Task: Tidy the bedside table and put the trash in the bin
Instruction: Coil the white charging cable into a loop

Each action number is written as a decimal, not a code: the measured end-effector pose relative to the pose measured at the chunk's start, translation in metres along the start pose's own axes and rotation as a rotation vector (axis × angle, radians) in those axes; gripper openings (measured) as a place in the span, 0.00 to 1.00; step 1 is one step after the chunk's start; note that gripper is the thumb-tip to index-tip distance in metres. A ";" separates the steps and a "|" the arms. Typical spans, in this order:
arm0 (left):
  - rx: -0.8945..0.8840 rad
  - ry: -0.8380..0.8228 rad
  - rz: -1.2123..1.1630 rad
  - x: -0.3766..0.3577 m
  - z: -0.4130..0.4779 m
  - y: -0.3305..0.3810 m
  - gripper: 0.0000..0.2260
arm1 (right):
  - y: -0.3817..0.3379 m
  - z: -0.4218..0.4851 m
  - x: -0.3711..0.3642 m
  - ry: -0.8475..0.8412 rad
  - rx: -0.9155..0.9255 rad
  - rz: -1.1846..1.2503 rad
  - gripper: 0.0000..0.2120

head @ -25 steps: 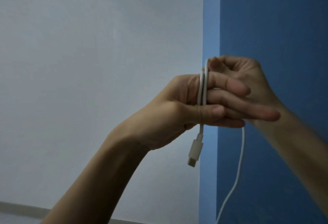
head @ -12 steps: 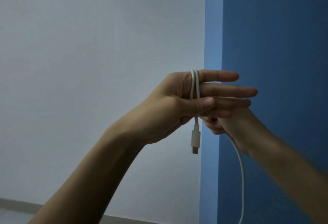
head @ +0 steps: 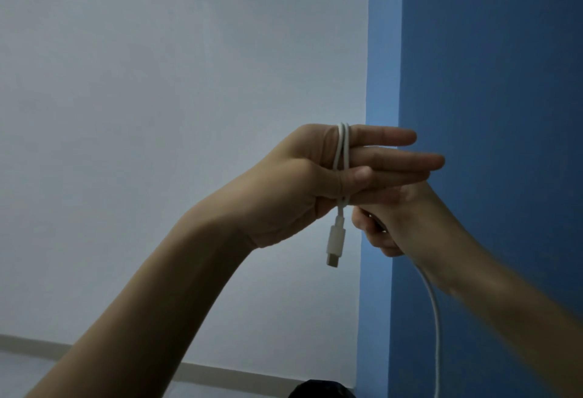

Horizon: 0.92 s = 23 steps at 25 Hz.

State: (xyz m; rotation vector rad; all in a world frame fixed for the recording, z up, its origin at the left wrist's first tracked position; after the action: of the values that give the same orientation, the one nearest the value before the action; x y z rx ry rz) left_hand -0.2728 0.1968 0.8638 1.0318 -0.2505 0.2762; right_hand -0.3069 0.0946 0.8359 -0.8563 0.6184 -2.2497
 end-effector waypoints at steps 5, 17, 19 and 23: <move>0.010 0.064 0.067 0.007 -0.002 0.001 0.18 | -0.022 -0.020 -0.007 -0.009 0.094 0.011 0.21; 0.014 0.228 0.395 0.008 -0.003 -0.003 0.18 | -0.040 -0.057 -0.007 -0.053 0.377 -0.730 0.12; 0.047 0.231 0.511 0.008 -0.003 -0.006 0.16 | -0.046 -0.058 -0.003 -0.012 0.461 -0.843 0.10; 0.084 0.104 0.525 -0.004 -0.005 -0.011 0.11 | -0.069 -0.061 0.005 0.037 0.614 -0.980 0.12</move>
State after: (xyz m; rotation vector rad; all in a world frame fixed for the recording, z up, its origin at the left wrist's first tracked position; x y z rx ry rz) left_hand -0.2729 0.1955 0.8511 1.0183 -0.4176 0.8183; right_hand -0.3803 0.1498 0.8386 -0.8803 -0.6322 -3.0264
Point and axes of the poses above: each hand's wrist, its own z-axis towards the middle knuckle, its own x-axis out of the back of the hand, y = z × x, the point moved 5 cm from there along z, towards the middle knuckle, and after that the axes turned 7 degrees about x, right-handed, at the moved point
